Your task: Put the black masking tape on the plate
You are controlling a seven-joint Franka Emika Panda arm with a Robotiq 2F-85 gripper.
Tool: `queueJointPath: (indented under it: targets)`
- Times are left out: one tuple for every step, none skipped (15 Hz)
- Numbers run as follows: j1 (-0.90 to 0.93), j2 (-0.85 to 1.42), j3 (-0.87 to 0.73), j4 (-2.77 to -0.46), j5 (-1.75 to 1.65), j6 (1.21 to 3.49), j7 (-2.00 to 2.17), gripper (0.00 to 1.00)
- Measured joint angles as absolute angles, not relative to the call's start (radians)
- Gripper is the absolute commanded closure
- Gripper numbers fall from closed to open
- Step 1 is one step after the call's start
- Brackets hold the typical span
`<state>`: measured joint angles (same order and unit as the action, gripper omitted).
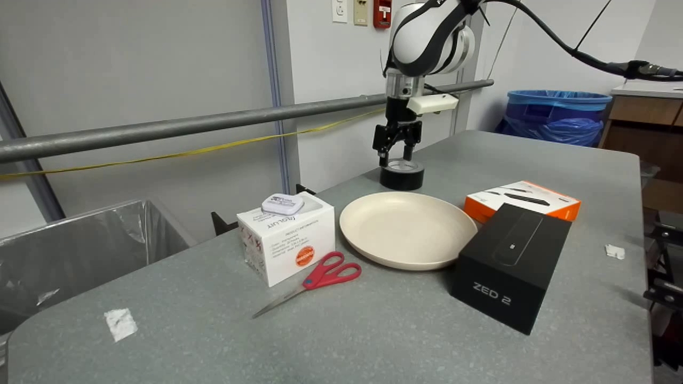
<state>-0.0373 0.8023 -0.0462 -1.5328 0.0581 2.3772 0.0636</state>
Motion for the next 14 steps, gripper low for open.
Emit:
queueJointPath:
  targets:
    - [-0.037, 0.815, -0.045, -1.521, 0.058, 2.377, 0.064, 0.00]
    - [-0.037, 0.828, -0.044, -1.510, 0.058, 2.377, 0.064, 0.25]
    - [-0.037, 0.841, -0.043, -1.499, 0.058, 2.377, 0.064, 0.26]
    - [-0.036, 0.853, -0.043, -1.489, 0.057, 2.377, 0.064, 0.34]
    - [-0.035, 0.864, -0.043, -1.481, 0.056, 2.377, 0.064, 0.42]
    - [-0.033, 0.872, -0.043, -1.474, 0.054, 2.377, 0.064, 0.49]
    - [-0.031, 0.878, -0.043, -1.467, 0.053, 2.377, 0.064, 0.58]
    - [-0.029, 0.882, -0.043, -1.461, 0.053, 2.377, 0.064, 0.65]
    - [-0.028, 0.883, -0.043, -1.457, 0.052, 2.378, 0.064, 0.74]
    - [-0.026, 0.882, -0.044, -1.451, 0.051, 2.378, 0.064, 0.81]
    - [-0.025, 0.881, -0.044, -1.445, 0.050, 2.378, 0.064, 0.88]
    - [-0.023, 0.877, -0.044, -1.441, 0.049, 2.378, 0.064, 0.95]
    - [-0.021, 0.873, -0.044, -1.440, 0.048, 2.377, 0.065, 0.96]
    - [-0.018, 0.867, -0.044, -1.438, 0.048, 2.377, 0.065, 0.94]
